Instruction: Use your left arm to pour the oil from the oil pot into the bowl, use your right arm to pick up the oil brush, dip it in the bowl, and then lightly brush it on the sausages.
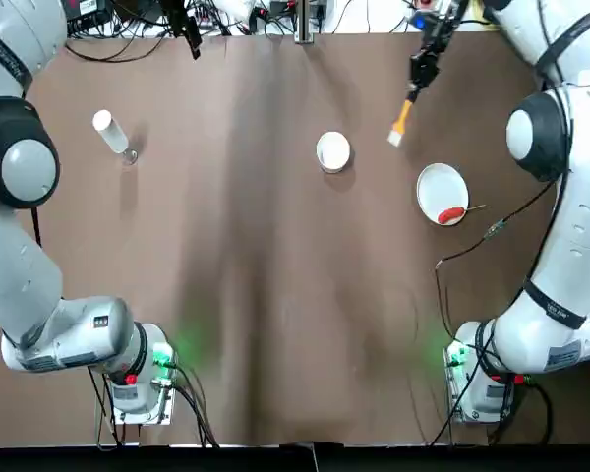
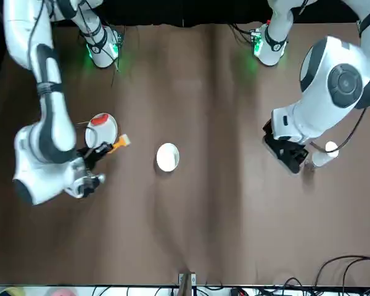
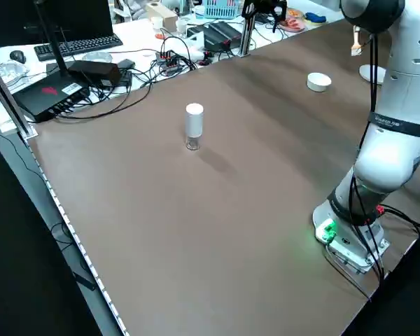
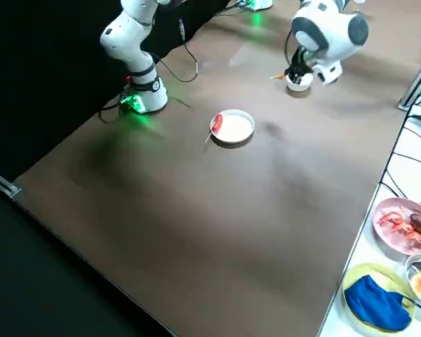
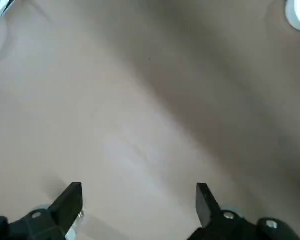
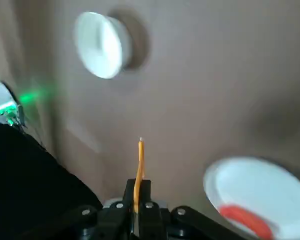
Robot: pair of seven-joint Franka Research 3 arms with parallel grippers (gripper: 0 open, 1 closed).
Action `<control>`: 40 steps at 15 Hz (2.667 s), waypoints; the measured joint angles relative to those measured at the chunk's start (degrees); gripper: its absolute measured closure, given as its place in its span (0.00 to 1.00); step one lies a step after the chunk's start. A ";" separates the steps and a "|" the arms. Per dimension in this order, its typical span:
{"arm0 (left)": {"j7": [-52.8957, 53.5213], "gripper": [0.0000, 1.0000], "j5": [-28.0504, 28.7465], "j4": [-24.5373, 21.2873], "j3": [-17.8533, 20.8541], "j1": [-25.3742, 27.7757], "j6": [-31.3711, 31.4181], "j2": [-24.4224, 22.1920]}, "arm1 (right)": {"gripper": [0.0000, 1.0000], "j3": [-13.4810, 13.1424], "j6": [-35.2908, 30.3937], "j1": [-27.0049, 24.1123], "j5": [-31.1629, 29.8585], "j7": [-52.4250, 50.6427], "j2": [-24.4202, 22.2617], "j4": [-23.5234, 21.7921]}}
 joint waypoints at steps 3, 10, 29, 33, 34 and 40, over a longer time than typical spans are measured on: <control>-4.90 0.01 0.88 -0.01 0.27 1.53 -1.93 -1.88 | 0.95 -0.63 -3.28 -5.99 -7.03 -0.97 0.04 -0.46; -24.85 0.00 1.65 -0.03 0.67 3.62 -7.50 -4.54 | 0.95 -0.04 -4.42 -5.47 -16.63 -2.35 1.10 -9.38; -26.95 0.00 -7.04 -0.93 20.18 -0.28 -7.43 -15.00 | 0.95 -0.34 8.69 -6.45 -18.74 -2.31 2.69 -20.66; -26.95 0.00 -7.22 -5.51 20.20 -0.35 -5.94 -18.87 | 0.95 -0.64 9.04 -8.32 -23.10 -6.28 2.68 -18.33; -26.95 0.00 -7.22 -5.94 20.25 -0.35 -5.69 -18.83 | 0.95 -0.66 9.02 -8.50 -24.11 -6.67 2.65 -17.27; -26.92 0.00 -7.21 -6.63 20.51 -0.54 -5.01 -17.56 | 0.95 -0.22 4.76 -4.34 -27.69 -4.88 2.06 -15.50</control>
